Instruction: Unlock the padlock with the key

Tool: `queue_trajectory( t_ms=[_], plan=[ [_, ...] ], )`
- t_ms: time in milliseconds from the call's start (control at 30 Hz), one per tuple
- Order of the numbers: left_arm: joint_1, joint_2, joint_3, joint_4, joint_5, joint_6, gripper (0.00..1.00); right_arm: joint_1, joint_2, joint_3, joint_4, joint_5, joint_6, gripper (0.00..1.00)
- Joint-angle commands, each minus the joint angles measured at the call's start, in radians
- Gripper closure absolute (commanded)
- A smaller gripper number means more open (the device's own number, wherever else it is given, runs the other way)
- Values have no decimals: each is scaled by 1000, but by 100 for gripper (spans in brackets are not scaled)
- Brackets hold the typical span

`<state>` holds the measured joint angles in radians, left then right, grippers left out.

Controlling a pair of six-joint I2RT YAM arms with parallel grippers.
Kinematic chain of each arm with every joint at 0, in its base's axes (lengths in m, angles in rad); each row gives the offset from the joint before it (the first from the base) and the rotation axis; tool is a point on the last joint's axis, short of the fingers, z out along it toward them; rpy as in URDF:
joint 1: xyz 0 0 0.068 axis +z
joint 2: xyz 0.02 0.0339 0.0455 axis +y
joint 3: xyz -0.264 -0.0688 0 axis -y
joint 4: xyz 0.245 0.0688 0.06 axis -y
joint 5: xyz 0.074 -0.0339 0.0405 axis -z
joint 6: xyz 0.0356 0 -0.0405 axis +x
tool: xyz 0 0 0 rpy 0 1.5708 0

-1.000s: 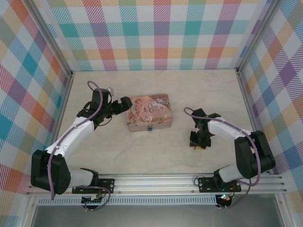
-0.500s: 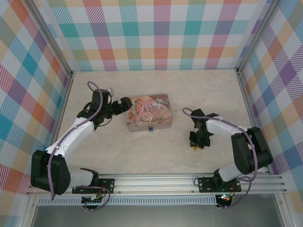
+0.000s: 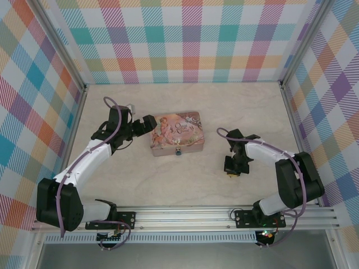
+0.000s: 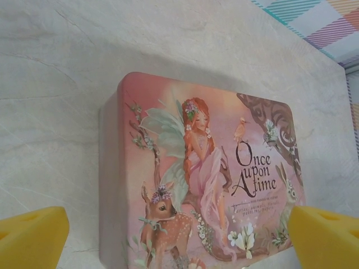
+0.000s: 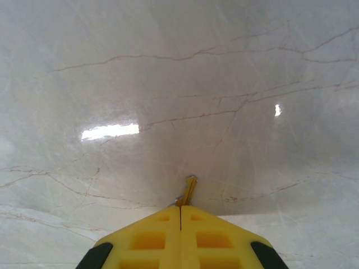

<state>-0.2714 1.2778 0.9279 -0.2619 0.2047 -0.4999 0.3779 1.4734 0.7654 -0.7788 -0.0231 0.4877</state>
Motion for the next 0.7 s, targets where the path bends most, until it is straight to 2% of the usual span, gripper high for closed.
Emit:
queue_trajectory(
  t_ms=[0,167,300,400,600,667],
  plan=[
    [6,-34,29,-6,51,-14,0,-4,-72,7,16,-20,-52,100],
    [4,-30,27,47,155,-109,0,-4,-182,34,68,-55,-132,100],
    [-3,-4,19,135,252,-238,1,-4,-256,77,123,-94,-202,100],
    [-28,24,9,240,302,-370,2,-4,-282,128,162,-140,-255,100],
    [-101,117,3,421,319,-653,8,-1,-263,244,287,-233,-316,100],
    [-121,158,8,479,328,-751,16,9,-239,288,336,-263,-323,100]
  ],
)
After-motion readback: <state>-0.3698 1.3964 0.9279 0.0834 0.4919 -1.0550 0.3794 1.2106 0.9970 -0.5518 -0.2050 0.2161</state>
